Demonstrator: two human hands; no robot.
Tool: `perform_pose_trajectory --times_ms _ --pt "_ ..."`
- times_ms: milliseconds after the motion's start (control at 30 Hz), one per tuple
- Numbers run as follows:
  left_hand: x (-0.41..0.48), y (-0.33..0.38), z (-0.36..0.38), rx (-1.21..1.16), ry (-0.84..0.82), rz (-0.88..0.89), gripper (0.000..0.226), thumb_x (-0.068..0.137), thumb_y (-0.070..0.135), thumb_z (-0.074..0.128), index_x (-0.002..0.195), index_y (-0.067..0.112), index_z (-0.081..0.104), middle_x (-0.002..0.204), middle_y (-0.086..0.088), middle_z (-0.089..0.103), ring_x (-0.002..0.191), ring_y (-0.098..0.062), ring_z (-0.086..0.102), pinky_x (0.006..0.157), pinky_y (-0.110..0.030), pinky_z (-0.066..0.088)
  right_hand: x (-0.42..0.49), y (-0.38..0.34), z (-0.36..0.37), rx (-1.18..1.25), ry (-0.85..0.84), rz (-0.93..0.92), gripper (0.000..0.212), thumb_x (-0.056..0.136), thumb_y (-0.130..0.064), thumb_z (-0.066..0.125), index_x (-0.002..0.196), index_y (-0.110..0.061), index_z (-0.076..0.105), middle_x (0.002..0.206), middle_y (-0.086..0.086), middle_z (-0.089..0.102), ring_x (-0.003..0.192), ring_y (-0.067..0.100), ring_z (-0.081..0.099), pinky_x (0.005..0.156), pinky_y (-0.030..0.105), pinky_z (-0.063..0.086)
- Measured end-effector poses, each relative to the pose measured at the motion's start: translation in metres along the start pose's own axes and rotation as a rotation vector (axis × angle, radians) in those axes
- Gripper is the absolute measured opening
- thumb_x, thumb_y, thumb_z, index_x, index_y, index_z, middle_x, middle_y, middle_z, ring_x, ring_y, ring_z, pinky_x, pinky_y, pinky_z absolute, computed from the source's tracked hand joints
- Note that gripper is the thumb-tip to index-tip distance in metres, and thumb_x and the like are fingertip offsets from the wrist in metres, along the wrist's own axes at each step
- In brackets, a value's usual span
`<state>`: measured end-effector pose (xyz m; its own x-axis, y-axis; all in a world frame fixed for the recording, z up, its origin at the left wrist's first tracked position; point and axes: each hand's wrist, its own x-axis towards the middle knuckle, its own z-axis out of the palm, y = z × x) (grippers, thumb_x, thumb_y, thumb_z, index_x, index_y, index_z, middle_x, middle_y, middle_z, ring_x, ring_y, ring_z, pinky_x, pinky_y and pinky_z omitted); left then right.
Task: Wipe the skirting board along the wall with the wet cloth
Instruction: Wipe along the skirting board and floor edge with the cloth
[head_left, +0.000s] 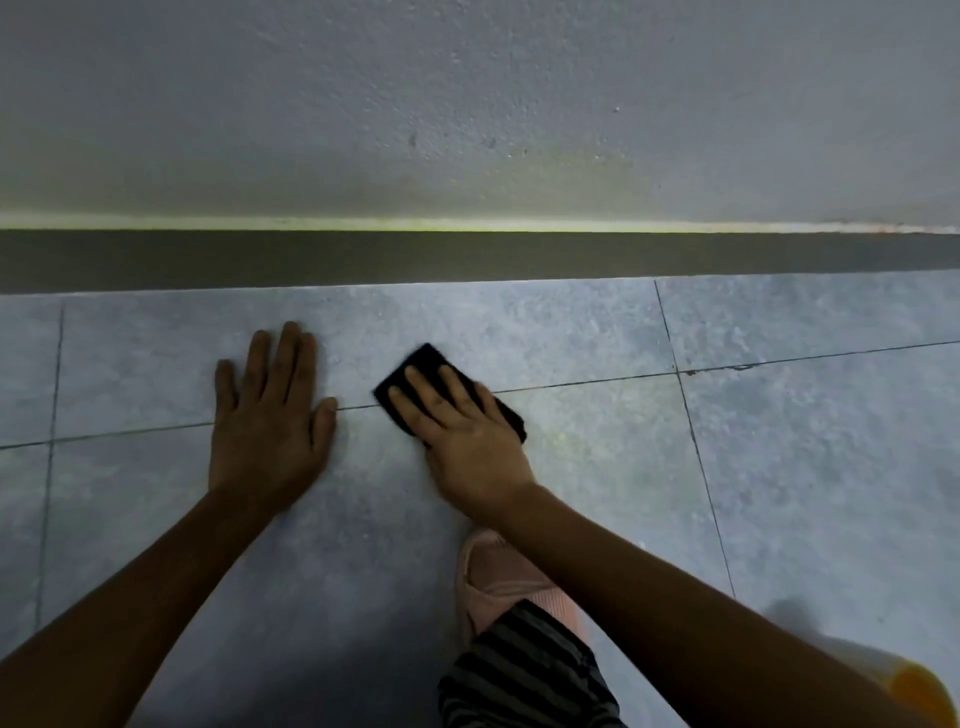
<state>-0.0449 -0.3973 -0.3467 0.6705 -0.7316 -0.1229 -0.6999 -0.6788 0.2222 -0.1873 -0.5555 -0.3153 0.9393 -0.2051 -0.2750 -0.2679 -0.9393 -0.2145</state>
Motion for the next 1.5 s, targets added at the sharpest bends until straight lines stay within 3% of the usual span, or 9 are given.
perform_pose_trajectory --times_ms 200,467,567,733,1000,1200,1267,1433,1500 --pt "0.0 -0.002 -0.001 0.012 -0.009 -0.004 0.067 0.092 0.043 0.02 0.148 0.007 0.014 0.156 -0.015 0.015 0.143 -0.033 0.01 0.111 -0.055 0.008 -0.029 0.052 -0.008 -0.106 0.028 -0.01 0.066 0.076 -0.024 0.04 0.141 -0.03 0.042 0.149 -0.002 0.042 0.136 0.021 0.041 0.105 0.042 0.037" --pt "0.0 -0.002 0.0 0.003 0.001 -0.005 0.068 0.091 0.044 0.02 0.148 0.007 0.014 0.156 -0.014 0.014 0.143 -0.032 0.009 0.112 -0.053 0.006 -0.084 0.16 -0.021 0.024 0.026 0.699 0.077 0.086 -0.008 0.05 0.152 -0.027 0.014 0.161 -0.003 0.007 0.147 0.021 0.008 0.11 0.051 0.03" --pt "0.001 -0.005 -0.002 -0.024 0.003 0.011 0.066 0.092 0.041 0.02 0.148 0.007 0.016 0.156 -0.014 0.015 0.143 -0.032 0.011 0.113 -0.051 0.008 -0.077 0.16 -0.02 0.051 0.042 0.812 0.07 0.092 -0.007 0.041 0.153 -0.024 0.01 0.161 0.001 0.007 0.147 0.027 0.008 0.107 0.053 0.033" --pt "-0.003 -0.019 -0.002 -0.055 -0.005 0.076 0.062 0.093 0.036 0.017 0.148 0.006 0.014 0.156 -0.011 0.014 0.144 -0.026 0.009 0.116 -0.042 0.006 -0.047 0.092 -0.016 -0.03 0.053 0.395 0.06 0.089 -0.023 0.023 0.148 -0.018 0.031 0.156 0.007 0.027 0.141 0.038 0.026 0.103 0.054 0.033" --pt "-0.005 -0.028 -0.004 -0.087 0.0 0.121 0.059 0.095 0.031 0.018 0.146 0.001 0.018 0.154 -0.017 0.019 0.142 -0.029 0.014 0.115 -0.039 0.007 0.013 -0.009 0.001 -0.079 0.031 -0.333 0.058 0.081 -0.01 0.047 0.137 -0.026 0.051 0.146 -0.002 0.047 0.134 0.033 0.042 0.095 0.052 0.039" --pt "-0.007 -0.026 -0.001 -0.064 0.009 0.116 0.059 0.095 0.031 0.018 0.146 0.002 0.014 0.155 -0.015 0.015 0.143 -0.027 0.01 0.116 -0.037 0.003 0.002 0.029 -0.003 -0.151 -0.082 -0.753 0.059 0.079 -0.008 0.056 0.132 -0.034 0.054 0.142 -0.008 0.05 0.135 0.025 0.042 0.105 0.047 0.033" --pt "-0.007 -0.027 0.0 -0.06 0.014 0.115 0.059 0.095 0.031 0.018 0.146 0.003 0.014 0.155 -0.014 0.015 0.143 -0.027 0.01 0.116 -0.039 0.004 0.009 0.037 -0.009 -0.138 -0.094 -0.721 0.059 0.081 -0.009 0.043 0.132 -0.037 0.054 0.144 -0.01 0.048 0.136 0.022 0.04 0.104 0.043 0.033" --pt "-0.006 -0.027 -0.001 -0.11 0.014 0.123 0.058 0.095 0.03 0.018 0.146 0.003 0.017 0.154 -0.015 0.017 0.143 -0.026 0.01 0.116 -0.037 0.003 0.059 0.013 -0.029 -0.052 -0.034 -0.187 0.071 0.086 -0.002 0.042 0.147 -0.036 0.028 0.158 -0.009 0.02 0.146 0.022 0.014 0.109 0.047 0.027" --pt "-0.005 -0.027 -0.004 -0.223 0.046 0.096 0.058 0.094 0.029 0.019 0.145 0.001 0.023 0.153 -0.014 0.022 0.142 -0.023 0.013 0.116 -0.03 0.001 0.07 0.0 -0.03 -0.039 -0.031 -0.21 0.072 0.088 0.001 0.043 0.148 -0.034 0.025 0.159 -0.008 0.017 0.147 0.024 0.011 0.108 0.047 0.024"
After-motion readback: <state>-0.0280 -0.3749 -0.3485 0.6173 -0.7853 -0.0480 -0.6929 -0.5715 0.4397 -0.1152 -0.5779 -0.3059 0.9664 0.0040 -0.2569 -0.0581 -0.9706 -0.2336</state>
